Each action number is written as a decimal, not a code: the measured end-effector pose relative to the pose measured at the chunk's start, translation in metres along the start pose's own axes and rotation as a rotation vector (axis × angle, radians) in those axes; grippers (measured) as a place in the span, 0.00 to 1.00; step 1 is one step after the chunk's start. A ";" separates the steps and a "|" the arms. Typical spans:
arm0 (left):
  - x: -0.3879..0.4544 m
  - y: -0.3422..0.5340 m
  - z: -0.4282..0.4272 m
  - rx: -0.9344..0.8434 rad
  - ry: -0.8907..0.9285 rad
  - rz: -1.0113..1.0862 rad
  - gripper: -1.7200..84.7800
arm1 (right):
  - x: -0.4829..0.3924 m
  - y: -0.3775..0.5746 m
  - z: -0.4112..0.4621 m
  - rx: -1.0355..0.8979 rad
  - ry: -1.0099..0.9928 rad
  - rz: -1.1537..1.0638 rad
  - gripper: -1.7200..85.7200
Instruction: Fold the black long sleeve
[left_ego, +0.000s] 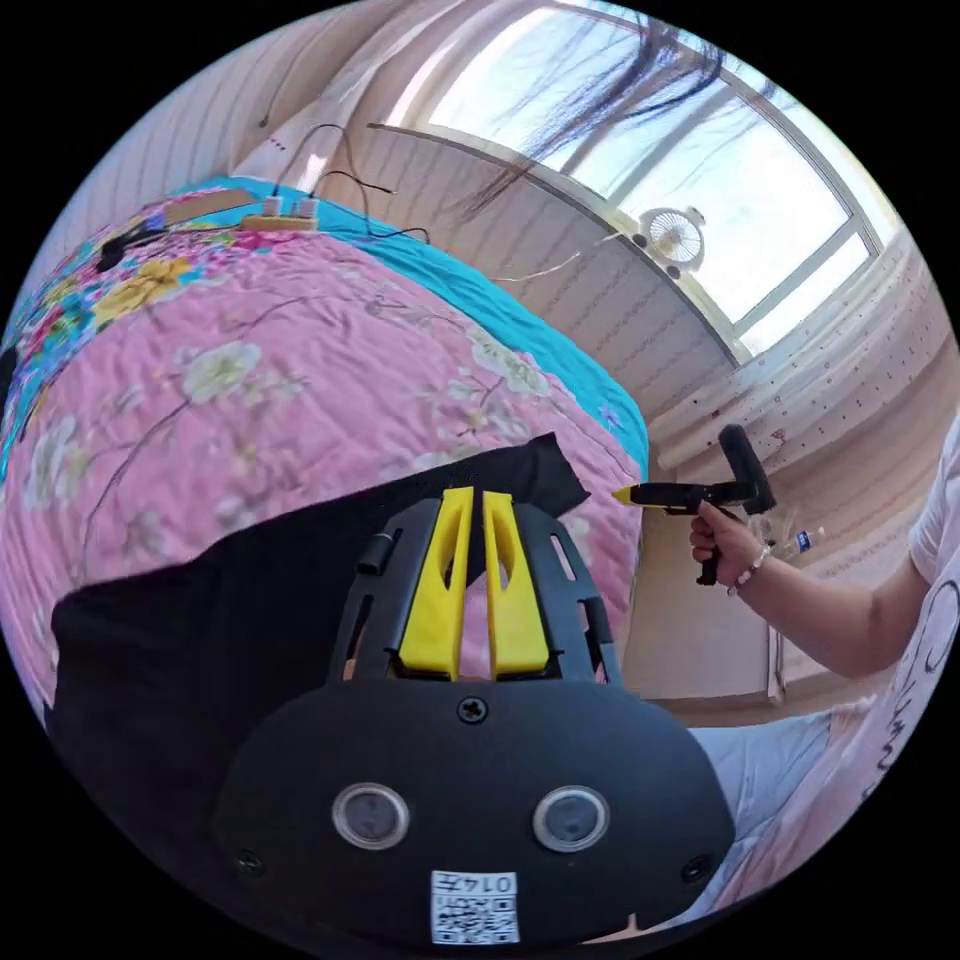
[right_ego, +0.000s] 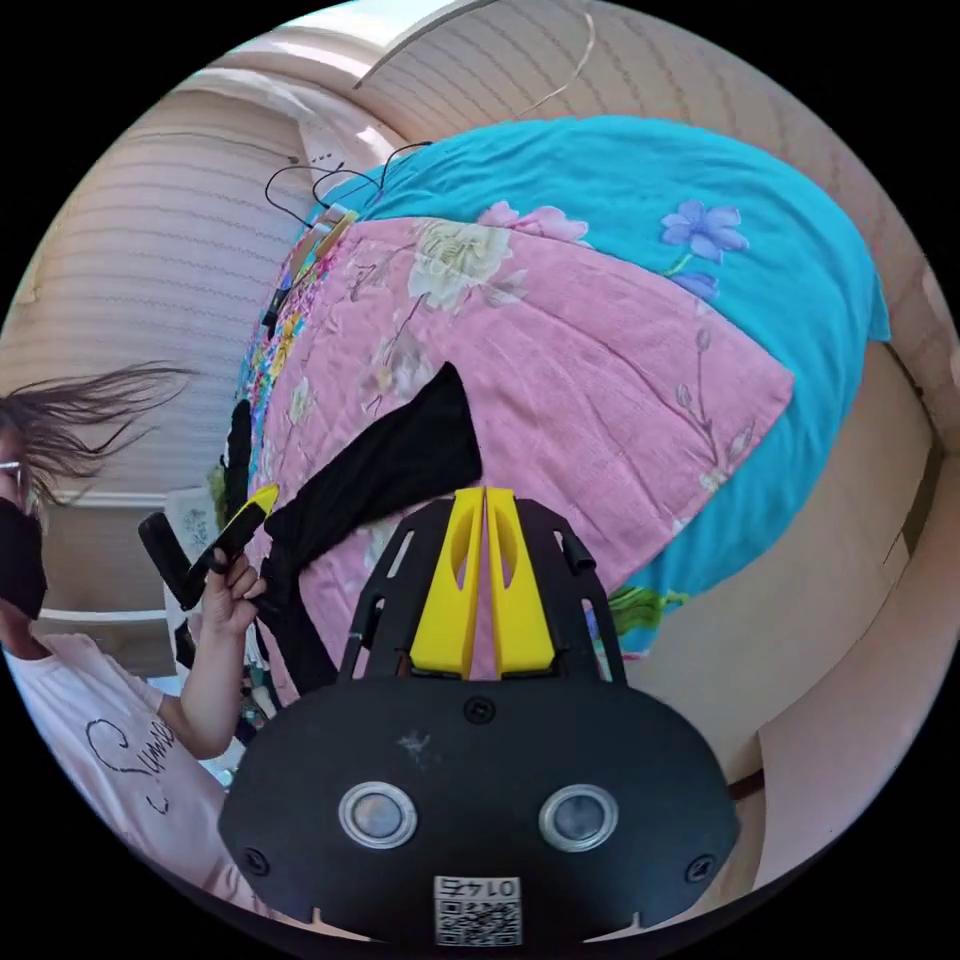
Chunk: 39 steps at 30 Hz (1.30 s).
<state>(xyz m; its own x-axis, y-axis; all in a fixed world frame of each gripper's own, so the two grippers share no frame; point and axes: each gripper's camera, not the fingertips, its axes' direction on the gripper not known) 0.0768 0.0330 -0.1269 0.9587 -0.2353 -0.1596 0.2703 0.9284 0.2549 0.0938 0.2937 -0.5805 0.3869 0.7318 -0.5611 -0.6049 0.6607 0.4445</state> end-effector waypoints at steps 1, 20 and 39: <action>-0.010 0.018 -0.018 0.019 -0.061 -0.026 0.02 | -0.030 -0.001 0.004 -0.015 0.032 -0.065 0.02; -0.302 0.409 -0.427 0.321 -0.554 -0.698 0.08 | -0.769 0.171 0.365 -0.631 -0.344 -1.289 0.08; -0.360 0.512 -0.557 0.306 -0.270 -0.522 0.01 | -0.998 0.220 0.457 -0.759 -0.278 -1.285 0.03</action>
<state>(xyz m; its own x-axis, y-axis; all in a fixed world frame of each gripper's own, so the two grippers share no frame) -0.1795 0.7536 -0.4703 0.6726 -0.7331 -0.1011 0.6802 0.5586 0.4747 -0.1069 -0.2145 0.3965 0.9772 -0.1914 -0.0921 0.0639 0.6786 -0.7317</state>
